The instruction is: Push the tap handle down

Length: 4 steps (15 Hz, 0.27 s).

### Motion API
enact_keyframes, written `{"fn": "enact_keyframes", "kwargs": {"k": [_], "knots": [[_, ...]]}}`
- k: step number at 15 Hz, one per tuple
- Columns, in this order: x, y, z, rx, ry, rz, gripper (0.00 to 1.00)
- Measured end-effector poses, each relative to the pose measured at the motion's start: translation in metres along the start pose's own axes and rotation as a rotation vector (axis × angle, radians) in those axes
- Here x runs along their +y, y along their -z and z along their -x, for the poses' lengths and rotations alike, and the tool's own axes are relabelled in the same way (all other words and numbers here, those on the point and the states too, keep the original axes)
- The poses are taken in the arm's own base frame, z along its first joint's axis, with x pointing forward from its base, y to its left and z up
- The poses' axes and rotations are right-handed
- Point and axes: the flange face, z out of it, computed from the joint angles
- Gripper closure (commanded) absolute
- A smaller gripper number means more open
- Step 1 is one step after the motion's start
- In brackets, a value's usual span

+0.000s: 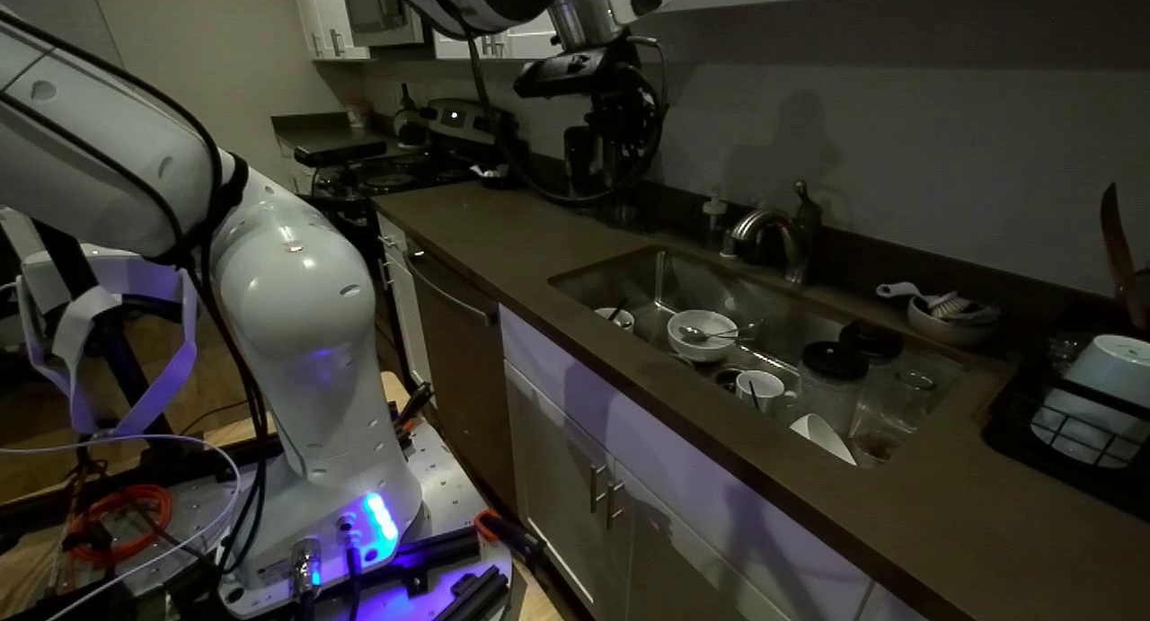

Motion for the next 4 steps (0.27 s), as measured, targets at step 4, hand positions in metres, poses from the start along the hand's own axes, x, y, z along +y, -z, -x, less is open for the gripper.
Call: {"fn": "enact_keyframes", "kwargs": {"k": [4], "knots": [[-0.0037, 0.0094, 0.0021, 0.005, -0.018, -0.021, 0.93]]}}
